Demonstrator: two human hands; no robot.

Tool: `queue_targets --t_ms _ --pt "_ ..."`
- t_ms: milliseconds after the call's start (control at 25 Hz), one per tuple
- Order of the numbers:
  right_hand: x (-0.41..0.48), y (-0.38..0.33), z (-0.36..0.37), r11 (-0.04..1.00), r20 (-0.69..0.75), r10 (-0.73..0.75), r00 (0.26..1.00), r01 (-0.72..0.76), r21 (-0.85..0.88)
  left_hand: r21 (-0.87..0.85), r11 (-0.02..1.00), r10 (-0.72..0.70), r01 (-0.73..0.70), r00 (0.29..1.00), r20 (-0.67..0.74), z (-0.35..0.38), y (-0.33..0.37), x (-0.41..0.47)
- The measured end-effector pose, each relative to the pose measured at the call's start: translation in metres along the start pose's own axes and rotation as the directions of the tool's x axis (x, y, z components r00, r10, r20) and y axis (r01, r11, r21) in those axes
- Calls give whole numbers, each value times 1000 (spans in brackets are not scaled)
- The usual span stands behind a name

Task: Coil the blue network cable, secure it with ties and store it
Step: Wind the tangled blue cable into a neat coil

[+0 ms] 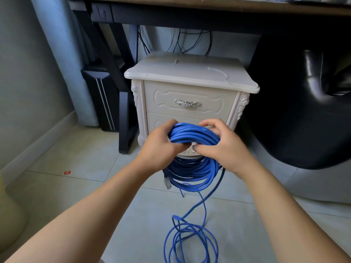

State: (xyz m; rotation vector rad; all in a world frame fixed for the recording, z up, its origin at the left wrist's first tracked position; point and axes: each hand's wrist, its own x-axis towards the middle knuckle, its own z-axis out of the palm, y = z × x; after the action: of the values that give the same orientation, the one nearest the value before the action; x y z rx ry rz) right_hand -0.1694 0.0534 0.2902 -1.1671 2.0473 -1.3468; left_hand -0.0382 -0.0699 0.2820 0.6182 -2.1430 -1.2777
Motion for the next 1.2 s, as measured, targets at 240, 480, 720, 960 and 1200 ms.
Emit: queue_targets --t_ms 240,480,720,960,1200 --pt "0 6 -1 938 108 104 989 -133 320 -461 875 -206 150 976 -75 -3 -1 4" --pt "2 11 23 805 62 121 991 -135 578 -713 680 -386 170 910 -151 5 0 6" --pt "9 12 27 846 -189 211 959 -83 526 -740 579 -418 342 904 91 7 2 2" --pt "5 6 16 992 -268 11 963 24 127 -305 933 -185 193 981 55 -11 -4 9" --pt "-4 4 25 964 -37 -154 987 141 -226 133 991 -44 18 980 195 -8 -4 0"
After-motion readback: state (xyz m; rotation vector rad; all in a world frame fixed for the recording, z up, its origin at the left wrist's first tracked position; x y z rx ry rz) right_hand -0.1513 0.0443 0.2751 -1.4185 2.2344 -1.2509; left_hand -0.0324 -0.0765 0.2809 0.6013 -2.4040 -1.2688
